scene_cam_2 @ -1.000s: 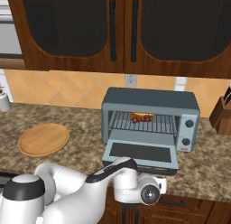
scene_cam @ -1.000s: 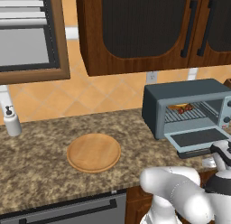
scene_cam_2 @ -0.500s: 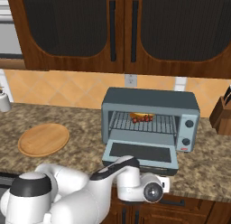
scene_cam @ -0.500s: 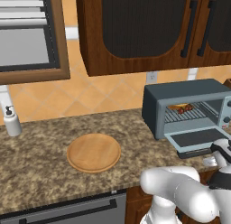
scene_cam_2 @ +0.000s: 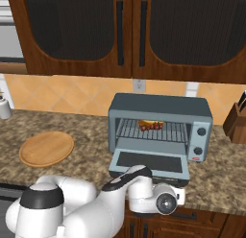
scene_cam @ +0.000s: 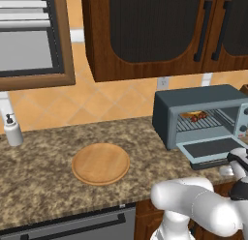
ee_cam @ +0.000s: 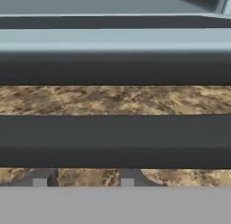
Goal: Pick up the kebab skewer and baguette bread, and place them inside the toaster oven. Close the toaster oven door and start by setting the timer.
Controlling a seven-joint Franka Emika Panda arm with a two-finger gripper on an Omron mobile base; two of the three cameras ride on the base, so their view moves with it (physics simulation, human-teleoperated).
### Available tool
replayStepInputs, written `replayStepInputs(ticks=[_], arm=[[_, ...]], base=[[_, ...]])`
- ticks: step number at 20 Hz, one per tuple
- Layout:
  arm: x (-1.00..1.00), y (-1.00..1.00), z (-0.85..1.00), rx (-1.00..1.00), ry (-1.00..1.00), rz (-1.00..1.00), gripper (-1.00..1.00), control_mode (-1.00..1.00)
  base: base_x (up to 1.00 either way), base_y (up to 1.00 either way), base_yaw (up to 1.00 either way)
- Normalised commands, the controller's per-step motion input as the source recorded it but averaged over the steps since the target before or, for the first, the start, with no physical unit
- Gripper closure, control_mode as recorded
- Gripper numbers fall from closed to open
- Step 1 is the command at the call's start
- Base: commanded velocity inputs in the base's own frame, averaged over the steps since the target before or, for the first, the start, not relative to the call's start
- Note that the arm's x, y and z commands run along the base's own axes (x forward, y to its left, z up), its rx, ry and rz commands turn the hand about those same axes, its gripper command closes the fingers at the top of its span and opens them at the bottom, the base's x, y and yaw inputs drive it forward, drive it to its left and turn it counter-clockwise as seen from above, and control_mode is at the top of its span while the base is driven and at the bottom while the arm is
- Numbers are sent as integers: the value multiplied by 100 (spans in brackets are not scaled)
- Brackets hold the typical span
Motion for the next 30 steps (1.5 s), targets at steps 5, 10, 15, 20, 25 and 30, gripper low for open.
replayStepInputs(ticks=[5,10,15,20,25,30], arm=[[31,0,-4,0,0,0,-100,-100],[28,0,1,0,0,0,-100,-100],[17,0,33,0,0,0,-100,-100],[28,0,59,0,1,0,-100,-100],[31,0,63,0,2,0,-100,-100],[33,0,54,0,2,0,-100,-100]], base=[[0,0,0],[0,0,0],[0,0,0],[0,0,0],[0,0,0],[0,0,0]])
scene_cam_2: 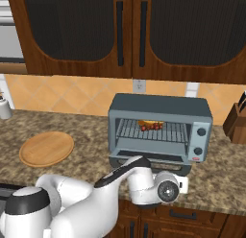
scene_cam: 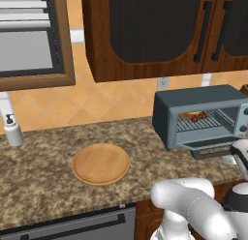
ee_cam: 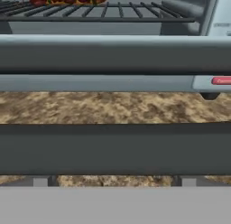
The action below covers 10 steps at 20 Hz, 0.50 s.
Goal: Pick up the kebab skewer and baguette bread, and place them inside the toaster oven. Close the toaster oven door and start by setting the timer.
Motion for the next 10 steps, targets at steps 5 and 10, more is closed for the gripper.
replayStepInputs(ticks=[5,10], arm=[[41,0,54,0,2,0,-100,-100],[47,0,47,0,0,0,-100,-100]], base=[[0,0,0],[0,0,0]])
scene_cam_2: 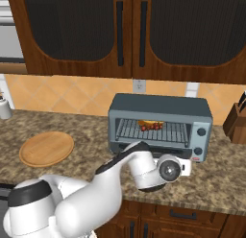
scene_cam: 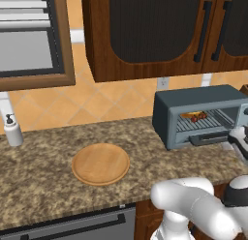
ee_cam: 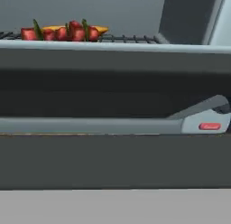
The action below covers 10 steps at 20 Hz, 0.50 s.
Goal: Pick up the kebab skewer and baguette bread, and place them inside the toaster oven. Close the toaster oven door and start by setting the timer.
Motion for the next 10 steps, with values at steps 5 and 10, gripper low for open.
replayStepInputs(ticks=[5,10], arm=[[49,0,38,0,0,0,-100,-100],[53,0,33,0,0,0,-100,-100]], base=[[0,0,0],[0,0,0]])
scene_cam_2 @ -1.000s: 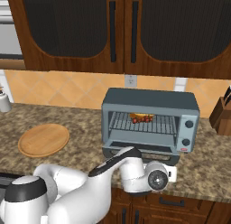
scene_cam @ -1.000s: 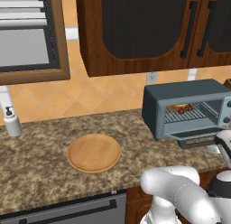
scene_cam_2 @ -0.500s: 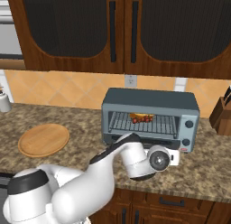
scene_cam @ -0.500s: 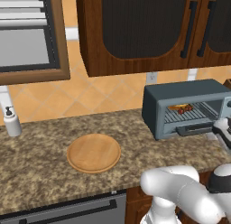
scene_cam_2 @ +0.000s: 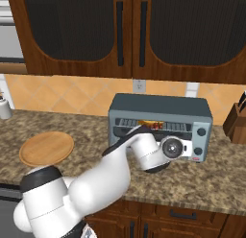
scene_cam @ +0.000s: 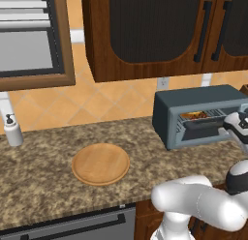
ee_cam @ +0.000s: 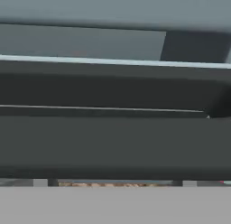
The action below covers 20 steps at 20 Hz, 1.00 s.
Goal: Pick up the kebab skewer and baguette bread, and place them inside the toaster oven. Close the toaster oven door and start by setting the timer.
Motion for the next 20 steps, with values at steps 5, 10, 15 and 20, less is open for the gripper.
replayStepInputs(ticks=[5,10,15,20], arm=[[59,1,24,0,0,0,-100,-100],[55,1,12,0,0,0,-100,-100],[38,0,0,0,0,0,-100,-100],[-4,0,0,0,0,0,-100,-100]], base=[[0,0,0],[0,0,0],[0,0,0],[0,0,0]])
